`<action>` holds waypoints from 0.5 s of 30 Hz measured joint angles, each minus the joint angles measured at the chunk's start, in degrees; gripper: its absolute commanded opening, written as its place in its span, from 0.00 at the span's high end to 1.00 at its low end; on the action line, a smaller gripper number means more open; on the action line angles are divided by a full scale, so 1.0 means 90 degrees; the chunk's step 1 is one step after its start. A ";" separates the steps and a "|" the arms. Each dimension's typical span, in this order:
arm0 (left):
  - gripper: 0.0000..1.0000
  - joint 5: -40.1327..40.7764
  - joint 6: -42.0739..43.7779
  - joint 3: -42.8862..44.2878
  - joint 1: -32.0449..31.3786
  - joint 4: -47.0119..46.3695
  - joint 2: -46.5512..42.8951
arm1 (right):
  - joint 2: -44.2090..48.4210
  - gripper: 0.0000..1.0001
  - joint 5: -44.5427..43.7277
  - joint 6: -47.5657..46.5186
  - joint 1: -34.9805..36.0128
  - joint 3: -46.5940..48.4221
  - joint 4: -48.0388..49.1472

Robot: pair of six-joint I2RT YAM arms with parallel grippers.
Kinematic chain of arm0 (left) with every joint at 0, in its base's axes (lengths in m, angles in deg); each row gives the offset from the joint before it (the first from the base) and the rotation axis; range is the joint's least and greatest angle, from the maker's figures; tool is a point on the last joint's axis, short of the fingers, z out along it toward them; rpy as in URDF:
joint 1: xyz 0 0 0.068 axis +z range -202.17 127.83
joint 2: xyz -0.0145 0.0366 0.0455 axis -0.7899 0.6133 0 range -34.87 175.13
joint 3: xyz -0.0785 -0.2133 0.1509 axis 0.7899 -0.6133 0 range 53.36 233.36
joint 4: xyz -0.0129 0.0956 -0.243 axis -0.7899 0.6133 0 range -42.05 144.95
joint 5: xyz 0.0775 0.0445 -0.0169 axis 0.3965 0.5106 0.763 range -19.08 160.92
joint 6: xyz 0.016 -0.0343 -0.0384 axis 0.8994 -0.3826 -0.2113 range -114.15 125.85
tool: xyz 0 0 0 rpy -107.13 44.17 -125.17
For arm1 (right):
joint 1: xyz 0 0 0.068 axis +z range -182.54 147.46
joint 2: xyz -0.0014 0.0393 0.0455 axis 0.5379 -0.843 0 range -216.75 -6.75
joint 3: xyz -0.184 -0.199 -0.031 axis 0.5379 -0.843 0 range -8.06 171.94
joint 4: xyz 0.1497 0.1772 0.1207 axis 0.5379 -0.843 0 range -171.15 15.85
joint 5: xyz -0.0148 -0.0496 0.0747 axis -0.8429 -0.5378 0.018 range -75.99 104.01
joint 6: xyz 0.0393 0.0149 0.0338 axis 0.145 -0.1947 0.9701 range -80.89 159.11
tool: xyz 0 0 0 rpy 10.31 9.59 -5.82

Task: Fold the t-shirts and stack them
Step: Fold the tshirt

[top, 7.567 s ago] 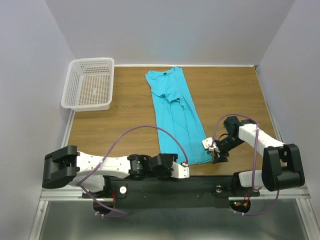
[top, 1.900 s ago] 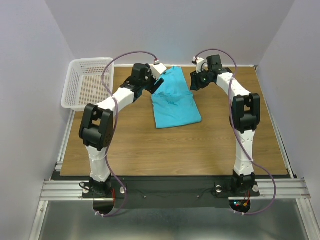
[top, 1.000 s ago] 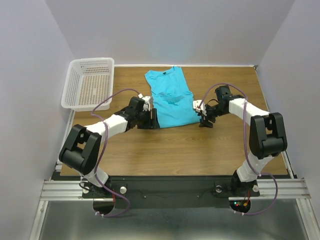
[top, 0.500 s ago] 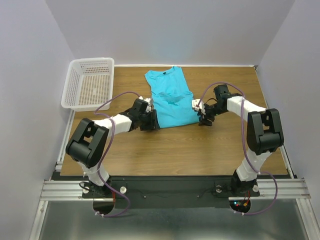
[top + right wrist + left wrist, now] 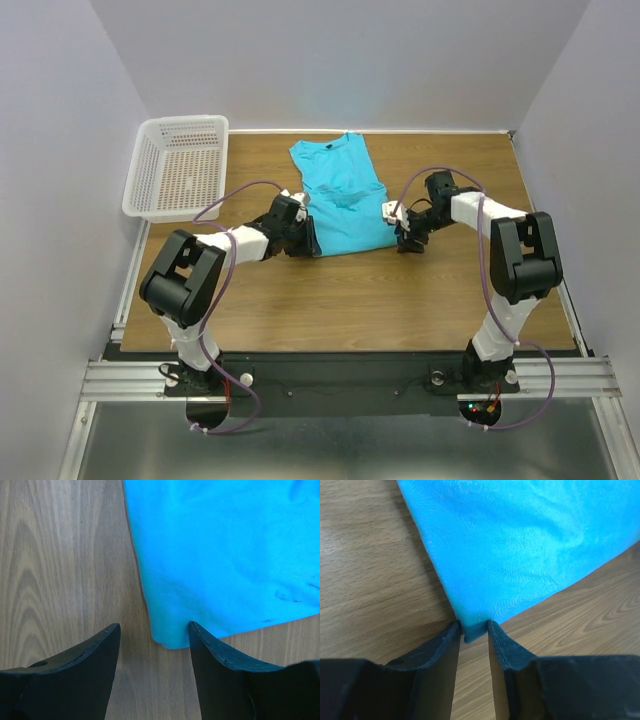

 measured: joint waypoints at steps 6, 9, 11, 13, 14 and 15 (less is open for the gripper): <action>0.74 -0.0119 -0.0015 0.0002 0.0000 -0.0053 0.0061 | -0.0357 0.51 -0.0112 -0.0032 0.0000 0.0189 -0.0010; 0.81 -0.0206 -0.0019 0.0002 0.0000 -0.0058 0.0085 | -0.0471 0.71 -0.0114 -0.0029 0.0000 0.0301 -0.0032; 0.92 -0.0284 -0.0010 0.0002 0.0002 -0.0061 0.0102 | -0.0493 0.84 -0.0134 -0.0083 0.0002 0.0321 0.0010; 1.00 -0.0393 -0.0010 0.0002 0.0002 -0.0061 0.0112 | -0.0495 0.95 -0.0131 -0.0097 0.0010 0.0321 0.0029; 1.00 -0.0430 -0.0015 0.0002 0.0000 -0.0061 0.0114 | -0.0495 0.99 -0.0131 -0.0100 0.0022 0.0321 0.0032; 1.00 -0.0474 -0.0012 0.0002 0.0000 -0.0063 0.0114 | -0.0488 0.99 -0.0131 -0.0114 0.0022 0.0316 0.0036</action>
